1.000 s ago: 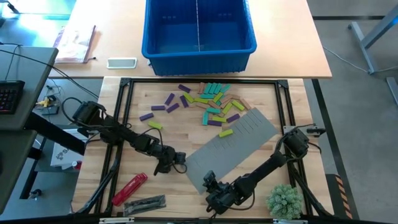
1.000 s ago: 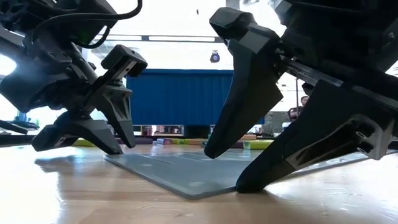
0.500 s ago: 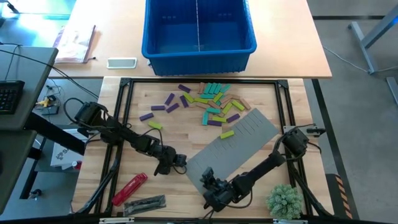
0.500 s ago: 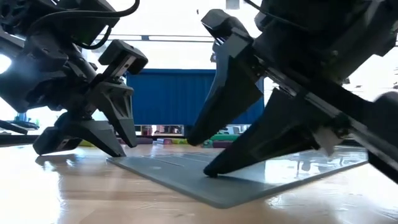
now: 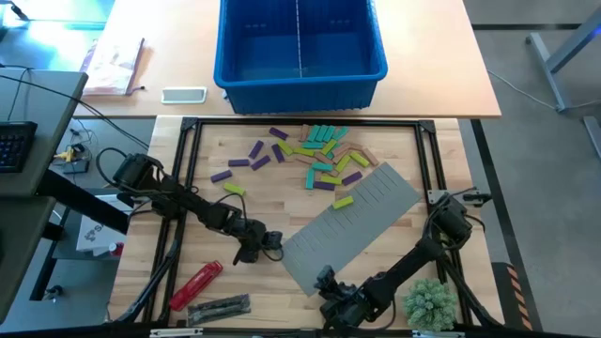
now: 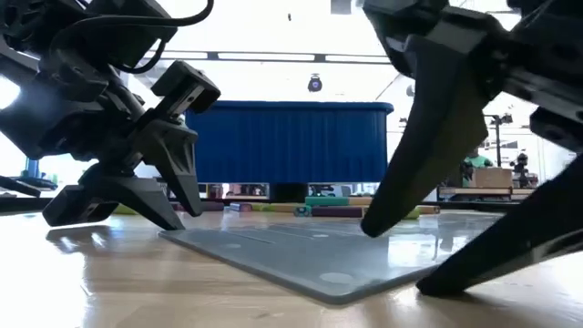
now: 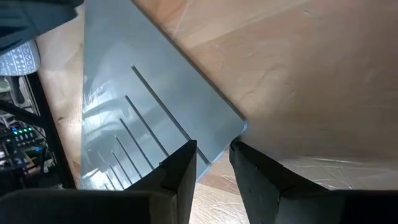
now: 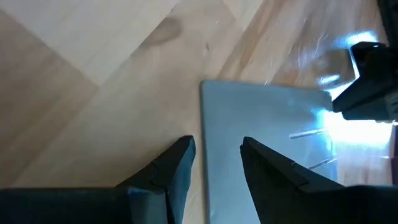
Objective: Sort blocks
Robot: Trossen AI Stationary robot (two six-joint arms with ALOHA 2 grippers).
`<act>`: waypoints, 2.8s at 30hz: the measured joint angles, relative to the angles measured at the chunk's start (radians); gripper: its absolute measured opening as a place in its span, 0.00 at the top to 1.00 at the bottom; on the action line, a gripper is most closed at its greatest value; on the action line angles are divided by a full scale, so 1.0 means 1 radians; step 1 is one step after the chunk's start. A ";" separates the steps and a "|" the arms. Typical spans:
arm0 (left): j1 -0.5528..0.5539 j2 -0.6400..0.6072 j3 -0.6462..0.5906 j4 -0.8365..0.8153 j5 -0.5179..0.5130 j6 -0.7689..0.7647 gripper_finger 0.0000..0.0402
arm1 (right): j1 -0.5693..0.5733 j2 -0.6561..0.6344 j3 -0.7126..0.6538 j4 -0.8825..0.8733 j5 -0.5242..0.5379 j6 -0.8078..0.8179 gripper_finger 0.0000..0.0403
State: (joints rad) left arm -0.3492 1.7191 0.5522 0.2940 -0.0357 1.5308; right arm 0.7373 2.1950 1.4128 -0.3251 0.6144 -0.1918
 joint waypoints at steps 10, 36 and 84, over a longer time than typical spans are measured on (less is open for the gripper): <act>0.004 0.012 0.001 0.019 0.002 -0.011 0.76 | -0.052 0.031 0.002 0.081 -0.039 -0.129 0.67; -0.007 0.014 -0.001 0.061 0.043 0.179 0.76 | -0.062 0.033 0.000 0.078 -0.059 -0.085 0.67; -0.032 0.025 0.000 0.268 0.168 0.076 0.76 | -0.062 0.032 0.000 0.079 -0.116 -0.032 0.67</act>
State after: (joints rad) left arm -0.3809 1.7437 0.5526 0.5619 0.1326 1.6065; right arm 0.6758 2.2272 1.4126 -0.2466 0.4981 -0.2241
